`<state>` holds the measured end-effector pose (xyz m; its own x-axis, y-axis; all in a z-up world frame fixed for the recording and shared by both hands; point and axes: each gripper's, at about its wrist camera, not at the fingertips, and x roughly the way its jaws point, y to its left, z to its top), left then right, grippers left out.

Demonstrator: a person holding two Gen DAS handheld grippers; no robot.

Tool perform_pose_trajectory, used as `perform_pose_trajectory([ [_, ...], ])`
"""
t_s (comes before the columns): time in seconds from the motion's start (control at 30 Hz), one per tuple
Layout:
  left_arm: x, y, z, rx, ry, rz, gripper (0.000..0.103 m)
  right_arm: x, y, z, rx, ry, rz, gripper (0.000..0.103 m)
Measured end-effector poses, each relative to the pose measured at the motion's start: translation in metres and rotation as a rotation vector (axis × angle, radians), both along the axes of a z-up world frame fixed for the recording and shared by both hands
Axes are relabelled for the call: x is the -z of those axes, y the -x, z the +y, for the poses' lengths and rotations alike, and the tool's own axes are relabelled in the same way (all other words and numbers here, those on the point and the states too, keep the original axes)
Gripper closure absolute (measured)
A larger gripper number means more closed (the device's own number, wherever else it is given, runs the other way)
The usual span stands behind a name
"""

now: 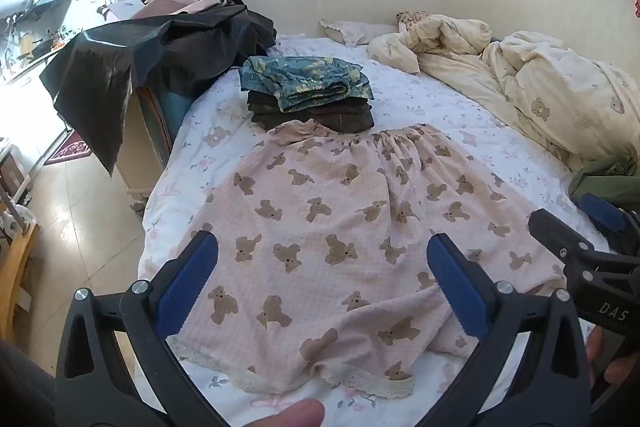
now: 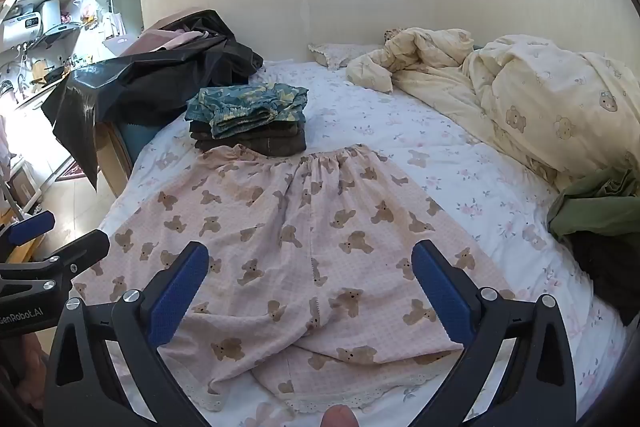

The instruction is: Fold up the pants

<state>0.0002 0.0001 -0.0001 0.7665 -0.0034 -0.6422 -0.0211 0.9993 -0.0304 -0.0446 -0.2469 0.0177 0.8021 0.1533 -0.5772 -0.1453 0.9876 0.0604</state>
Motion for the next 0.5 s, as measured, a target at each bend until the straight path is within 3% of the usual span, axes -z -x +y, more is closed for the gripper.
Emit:
perform_pose_trajectory([
  [0.5, -0.0001, -0.0002, 0.0000, -0.002, -0.002, -0.013, 0.000, 0.0001, 0.0007, -0.0011, 0.000, -0.007, 0.000, 0.000],
])
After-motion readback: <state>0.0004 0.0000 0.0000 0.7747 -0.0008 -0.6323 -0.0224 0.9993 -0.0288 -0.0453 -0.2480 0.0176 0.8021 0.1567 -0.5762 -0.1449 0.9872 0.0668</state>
